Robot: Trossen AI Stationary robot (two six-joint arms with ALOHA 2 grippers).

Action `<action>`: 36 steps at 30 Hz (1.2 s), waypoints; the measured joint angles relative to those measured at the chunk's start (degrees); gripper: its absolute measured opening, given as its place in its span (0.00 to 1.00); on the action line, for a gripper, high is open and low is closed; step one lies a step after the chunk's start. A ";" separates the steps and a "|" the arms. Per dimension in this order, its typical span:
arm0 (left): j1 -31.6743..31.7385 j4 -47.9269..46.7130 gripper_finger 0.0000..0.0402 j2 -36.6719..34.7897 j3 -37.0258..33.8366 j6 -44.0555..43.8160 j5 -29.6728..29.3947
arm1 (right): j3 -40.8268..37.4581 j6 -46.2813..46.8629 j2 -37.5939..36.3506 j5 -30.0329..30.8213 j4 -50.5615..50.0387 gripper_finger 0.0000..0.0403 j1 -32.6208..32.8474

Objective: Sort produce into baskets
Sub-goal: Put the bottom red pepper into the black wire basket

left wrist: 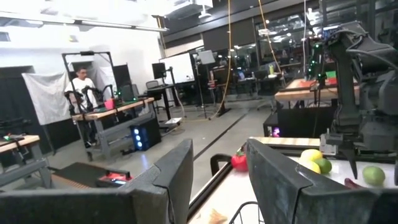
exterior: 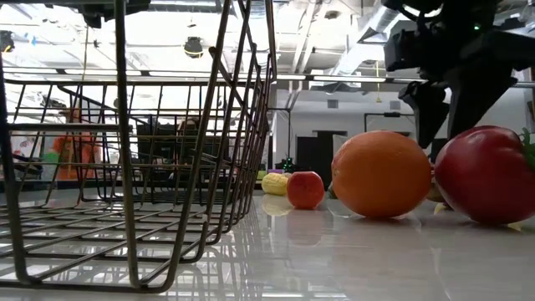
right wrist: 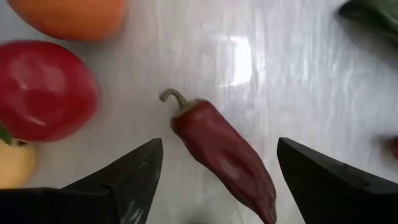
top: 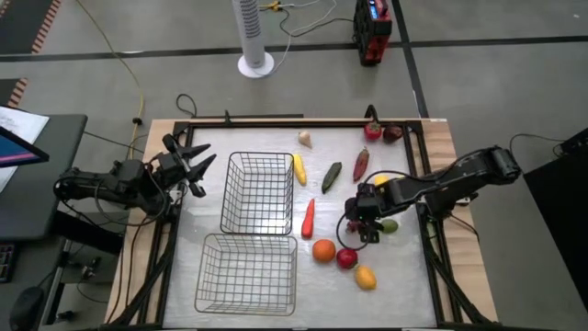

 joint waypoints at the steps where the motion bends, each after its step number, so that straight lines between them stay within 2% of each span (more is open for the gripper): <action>1: 0.00 -0.07 0.34 0.00 0.00 0.01 -0.02 | -0.30 -0.02 0.00 0.12 0.38 0.81 0.02; 5: 0.00 -0.47 0.34 0.00 0.00 0.02 -0.07 | -2.59 -1.25 0.02 0.25 4.42 0.77 0.73; 10: 0.00 -0.58 0.34 0.00 0.00 0.02 -0.16 | -3.57 -4.24 0.04 4.33 5.09 0.76 2.72; 13: 0.00 -0.60 0.34 0.00 0.00 0.02 -0.17 | -3.57 -5.76 0.26 4.72 5.14 0.76 3.76; 23: 0.00 -1.41 0.34 -0.04 0.00 0.48 -1.24 | -3.61 -6.96 12.57 4.26 6.08 0.76 4.45; 26: 0.00 -1.41 0.34 -0.04 -0.02 0.43 -1.22 | -3.34 -7.03 14.32 4.18 6.39 0.75 4.44; 31: 0.00 -1.29 0.34 -0.04 -0.02 0.87 -1.36 | -2.96 -7.10 13.94 4.07 6.14 0.67 4.40; 36: -0.01 -0.97 0.34 -0.04 -0.02 1.07 -1.68 | -2.31 -6.11 10.84 4.76 5.16 0.49 2.84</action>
